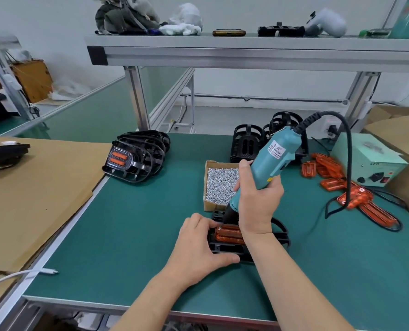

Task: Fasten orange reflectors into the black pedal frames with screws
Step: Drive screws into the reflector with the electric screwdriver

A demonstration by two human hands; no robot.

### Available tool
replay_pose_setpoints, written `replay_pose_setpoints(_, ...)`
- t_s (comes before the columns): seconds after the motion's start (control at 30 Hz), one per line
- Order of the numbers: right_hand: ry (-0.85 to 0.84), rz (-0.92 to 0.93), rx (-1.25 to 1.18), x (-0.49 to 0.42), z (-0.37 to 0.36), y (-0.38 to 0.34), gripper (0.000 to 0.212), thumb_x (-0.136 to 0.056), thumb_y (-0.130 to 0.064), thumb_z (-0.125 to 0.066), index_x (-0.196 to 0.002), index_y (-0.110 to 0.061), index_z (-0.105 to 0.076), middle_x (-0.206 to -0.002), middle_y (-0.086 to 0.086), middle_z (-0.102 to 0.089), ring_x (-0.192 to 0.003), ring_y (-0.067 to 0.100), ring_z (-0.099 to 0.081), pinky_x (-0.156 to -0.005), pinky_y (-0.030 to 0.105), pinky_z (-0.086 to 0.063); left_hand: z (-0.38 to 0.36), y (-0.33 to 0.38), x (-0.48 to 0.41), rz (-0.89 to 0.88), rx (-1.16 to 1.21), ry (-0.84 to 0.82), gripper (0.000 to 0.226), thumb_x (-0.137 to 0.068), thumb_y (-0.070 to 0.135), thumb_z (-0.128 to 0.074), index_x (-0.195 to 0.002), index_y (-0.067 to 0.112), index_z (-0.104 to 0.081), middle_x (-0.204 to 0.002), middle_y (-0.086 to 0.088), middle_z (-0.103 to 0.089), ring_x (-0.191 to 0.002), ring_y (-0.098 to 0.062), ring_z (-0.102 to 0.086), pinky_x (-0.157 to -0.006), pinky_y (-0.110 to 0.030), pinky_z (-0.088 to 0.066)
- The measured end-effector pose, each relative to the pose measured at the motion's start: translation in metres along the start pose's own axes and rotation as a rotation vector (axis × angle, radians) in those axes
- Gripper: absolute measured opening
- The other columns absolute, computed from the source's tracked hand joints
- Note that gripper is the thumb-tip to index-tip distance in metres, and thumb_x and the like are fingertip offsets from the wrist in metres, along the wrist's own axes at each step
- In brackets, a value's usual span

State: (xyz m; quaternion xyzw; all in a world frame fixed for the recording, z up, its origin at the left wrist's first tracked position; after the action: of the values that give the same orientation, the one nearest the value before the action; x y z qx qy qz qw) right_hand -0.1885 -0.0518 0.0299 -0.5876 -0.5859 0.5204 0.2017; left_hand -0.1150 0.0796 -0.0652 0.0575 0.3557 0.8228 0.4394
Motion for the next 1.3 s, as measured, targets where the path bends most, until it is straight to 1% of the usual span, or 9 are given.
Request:
replay_pose_setpoints(0.13, -0.001, 0.027, 0.036, 0.001, 0.000, 0.002, 0.033, -0.081, -0.036, -0.071, -0.085, -0.006, -0.057, -0.064, 0.022, -0.055, -0.053, 0.030, -0.053, -0.055, 0.032, -0.048, 0.000, 0.000, 0.000, -0.013, -0.003, 0.006, 0.069, -0.049, 0.080, -0.070, -0.102, 0.044, -0.044, -0.098, 0.025, -0.037, -0.099, -0.002, -0.039, -0.086, -0.017, -0.034)
replay_pose_setpoints(0.27, -0.003, 0.060, 0.097, 0.001, -0.002, 0.000, 0.027, -0.083, -0.035, -0.071, -0.085, -0.011, -0.058, -0.073, 0.027, -0.057, -0.066, 0.048, -0.054, -0.064, 0.049, -0.052, 0.000, 0.001, -0.001, -0.014, -0.004, 0.012, 0.069, -0.049, 0.079, -0.071, -0.101, 0.044, -0.043, -0.098, 0.024, -0.037, -0.099, -0.002, -0.039, -0.086, -0.018, -0.036)
replay_pose_setpoints(0.5, -0.046, 0.061, 0.120, 0.009, -0.009, -0.004, 0.014, -0.081, -0.038, -0.070, -0.075, -0.029, -0.060, -0.063, 0.012, -0.059, -0.055, 0.030, -0.055, -0.053, 0.034, -0.050, 0.000, 0.000, 0.000, -0.016, -0.012, 0.024, 0.074, -0.049, 0.079, -0.071, -0.105, 0.036, -0.050, -0.098, 0.024, -0.036, -0.100, -0.004, -0.040, -0.090, -0.022, -0.039)
replay_pose_setpoints(0.6, -0.076, 0.064, 0.135, 0.008, -0.013, -0.003, 0.015, -0.081, -0.037, -0.070, -0.079, -0.026, -0.060, -0.062, 0.006, -0.060, -0.055, 0.027, -0.058, -0.054, 0.035, -0.051, 0.000, -0.001, 0.000, -0.021, -0.014, 0.030, 0.072, -0.049, 0.078, -0.072, -0.104, 0.037, -0.050, -0.098, 0.025, -0.036, -0.100, -0.004, -0.040, -0.089, -0.021, -0.039)
replay_pose_setpoints(0.77, -0.091, 0.058, 0.132, 0.008, -0.014, 0.000, 0.009, -0.080, -0.041, -0.069, -0.076, -0.038, -0.062, -0.063, 0.004, -0.061, -0.056, 0.027, -0.058, -0.054, 0.037, -0.051, -0.001, 0.000, 0.000, -0.021, -0.020, 0.031, 0.070, -0.049, 0.079, -0.071, -0.102, 0.039, -0.048, -0.097, 0.025, -0.036, -0.099, -0.002, -0.039, -0.089, -0.021, -0.039)
replay_pose_setpoints(0.93, -0.133, 0.023, 0.157, 0.007, -0.016, 0.004, 0.012, -0.079, -0.043, -0.070, -0.075, -0.037, -0.060, -0.062, 0.000, -0.060, -0.057, 0.024, -0.058, -0.056, 0.037, -0.052, -0.002, 0.002, -0.001, -0.014, -0.024, 0.021, 0.069, -0.049, 0.080, -0.070, -0.100, 0.040, -0.044, -0.098, 0.026, -0.036, -0.100, -0.004, -0.039, -0.091, -0.022, -0.040)
replay_pose_setpoints(1.03, -0.168, 0.058, 0.180, 0.009, -0.023, 0.000, 0.022, -0.083, -0.030, -0.071, -0.072, -0.044, -0.056, -0.057, -0.009, -0.058, -0.049, 0.011, -0.055, -0.050, 0.025, -0.048, -0.001, 0.000, 0.000, -0.009, -0.028, 0.030, 0.069, -0.049, 0.079, -0.070, -0.100, 0.038, -0.048, -0.097, 0.025, -0.036, -0.099, -0.005, -0.039, -0.090, -0.022, -0.040)
replay_pose_setpoints(1.13, -0.167, 0.042, 0.174, 0.010, -0.019, 0.001, 0.027, -0.085, -0.021, -0.071, -0.072, -0.040, -0.056, -0.055, -0.009, -0.058, -0.049, 0.008, -0.053, -0.051, 0.021, -0.047, -0.002, 0.000, 0.001, -0.010, -0.018, 0.030, 0.071, -0.050, 0.077, -0.072, -0.101, 0.032, -0.053, -0.096, 0.022, -0.038, -0.098, -0.006, -0.041, -0.089, -0.022, -0.039)
replay_pose_setpoints(1.3, -0.149, -0.034, 0.012, 0.009, -0.011, -0.004, 0.020, -0.091, -0.015, -0.072, -0.077, -0.026, -0.063, -0.058, 0.002, -0.056, -0.052, 0.013, -0.053, -0.056, 0.021, -0.049, 0.001, 0.000, 0.000, -0.028, -0.015, 0.045, 0.064, -0.049, 0.076, -0.073, -0.095, 0.041, -0.044, -0.095, 0.024, -0.037, -0.096, -0.003, -0.041, -0.086, -0.020, -0.037)
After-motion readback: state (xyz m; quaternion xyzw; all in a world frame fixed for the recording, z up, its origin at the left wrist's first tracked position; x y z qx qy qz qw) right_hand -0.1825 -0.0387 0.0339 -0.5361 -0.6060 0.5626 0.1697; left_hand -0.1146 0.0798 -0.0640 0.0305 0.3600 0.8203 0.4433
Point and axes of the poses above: each hand's wrist, its own x-axis away from the middle knuckle, its own z-axis out of the back of the hand, y = z × x, the point moved 7 cm from there along -x, towards the middle knuckle
